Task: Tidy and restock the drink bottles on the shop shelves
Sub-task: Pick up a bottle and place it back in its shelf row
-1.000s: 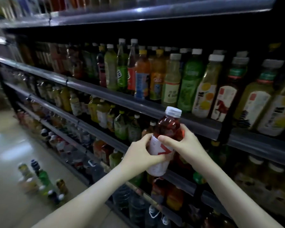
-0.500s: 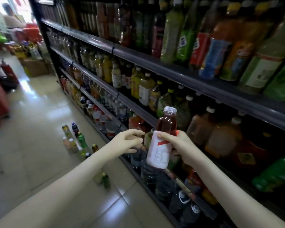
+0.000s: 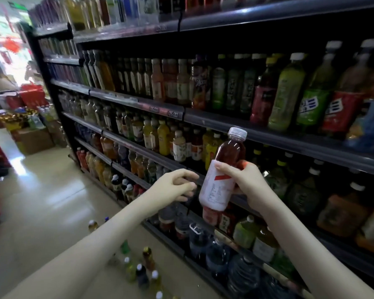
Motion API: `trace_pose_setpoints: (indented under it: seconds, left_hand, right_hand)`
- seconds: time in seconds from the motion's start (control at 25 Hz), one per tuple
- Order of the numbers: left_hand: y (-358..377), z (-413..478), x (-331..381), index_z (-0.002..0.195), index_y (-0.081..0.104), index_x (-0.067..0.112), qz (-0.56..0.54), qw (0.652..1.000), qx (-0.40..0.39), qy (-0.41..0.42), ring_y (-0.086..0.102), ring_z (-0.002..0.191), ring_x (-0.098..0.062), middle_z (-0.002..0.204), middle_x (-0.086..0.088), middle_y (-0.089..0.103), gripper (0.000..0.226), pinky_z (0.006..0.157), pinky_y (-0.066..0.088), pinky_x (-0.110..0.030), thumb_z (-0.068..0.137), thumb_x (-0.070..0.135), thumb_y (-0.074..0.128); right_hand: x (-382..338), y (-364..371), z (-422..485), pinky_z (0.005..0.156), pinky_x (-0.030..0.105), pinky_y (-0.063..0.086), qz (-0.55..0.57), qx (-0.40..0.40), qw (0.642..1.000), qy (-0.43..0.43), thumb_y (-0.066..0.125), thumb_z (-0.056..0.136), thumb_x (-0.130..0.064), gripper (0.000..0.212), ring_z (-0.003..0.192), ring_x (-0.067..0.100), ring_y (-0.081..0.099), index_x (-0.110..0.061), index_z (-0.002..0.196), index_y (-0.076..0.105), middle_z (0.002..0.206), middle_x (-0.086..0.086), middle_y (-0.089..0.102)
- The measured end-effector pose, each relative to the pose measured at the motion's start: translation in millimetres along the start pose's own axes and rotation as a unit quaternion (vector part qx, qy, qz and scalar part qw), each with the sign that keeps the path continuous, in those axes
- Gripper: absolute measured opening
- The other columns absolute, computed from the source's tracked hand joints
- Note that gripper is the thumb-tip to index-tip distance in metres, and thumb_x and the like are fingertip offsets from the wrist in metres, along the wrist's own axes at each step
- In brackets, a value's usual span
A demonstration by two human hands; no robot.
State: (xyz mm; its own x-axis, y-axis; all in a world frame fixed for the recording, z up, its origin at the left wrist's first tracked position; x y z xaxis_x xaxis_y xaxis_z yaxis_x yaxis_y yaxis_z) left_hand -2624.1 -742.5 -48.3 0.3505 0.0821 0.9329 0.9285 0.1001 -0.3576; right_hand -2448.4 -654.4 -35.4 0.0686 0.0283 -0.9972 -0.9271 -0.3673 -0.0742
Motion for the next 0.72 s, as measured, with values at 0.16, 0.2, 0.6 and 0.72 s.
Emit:
trace_pose_setpoints:
  seconds: [0.16,0.2,0.6,0.72]
  left_hand:
    - [-35,50,-10,0.117,0.055,0.040,0.065,0.995,-0.057,0.050,0.064,0.098,-0.006,0.109,0.009,0.066,0.029,0.090,0.053,-0.030,0.089,0.034,0.062]
    - [-43,64,-16,0.118,0.053,0.042,0.079,0.993,-0.063,0.053,0.063,0.099,-0.004,0.110,0.011,0.065,0.032,0.091,0.052,-0.030,0.088,0.037,0.063]
    - [-175,203,-67,0.123,0.054,0.038,0.129,0.987,-0.043,0.084,0.060,0.102,-0.005,0.112,0.011,0.062,0.037,0.091,0.051,-0.029,0.087,0.041,0.062]
    - [-208,240,-90,0.120,0.057,0.036,0.175,0.978,-0.040,0.104,0.062,0.095,-0.006,0.108,0.013,0.064,0.029,0.085,0.053,-0.028,0.090,0.037,0.058]
  right_hand:
    - [-5,29,48,0.066,0.032,0.057,-0.002,0.036,0.999,-0.024,0.080,0.070,-0.040,0.038,0.080,0.016,0.071,-0.017,0.097,0.066,0.087,-0.002,0.073]
    - [-2,38,63,0.062,0.029,0.055,-0.004,0.035,0.999,-0.023,0.080,0.070,-0.040,0.038,0.078,0.015,0.070,-0.016,0.097,0.066,0.084,-0.003,0.073]
    - [-7,140,223,0.068,0.025,0.054,-0.033,0.043,0.997,-0.063,0.079,0.074,-0.032,0.038,0.090,0.013,0.068,-0.020,0.107,0.063,0.099,-0.004,0.070]
    - [0,171,256,0.070,0.022,0.051,-0.062,0.049,0.995,-0.064,0.082,0.071,-0.029,0.041,0.091,0.007,0.065,-0.028,0.105,0.059,0.100,-0.008,0.068]
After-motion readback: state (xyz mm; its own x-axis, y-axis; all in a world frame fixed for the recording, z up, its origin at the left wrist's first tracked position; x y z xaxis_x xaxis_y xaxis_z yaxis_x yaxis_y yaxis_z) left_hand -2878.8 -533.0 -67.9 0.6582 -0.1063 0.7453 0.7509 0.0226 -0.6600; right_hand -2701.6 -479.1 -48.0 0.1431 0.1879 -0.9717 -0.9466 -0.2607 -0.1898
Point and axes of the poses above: each hand's wrist, its own z-axis towards the middle knuckle, its own y-axis out of the palm, x = y × z, the point moved 4 cm from there along z, towards the middle knuckle
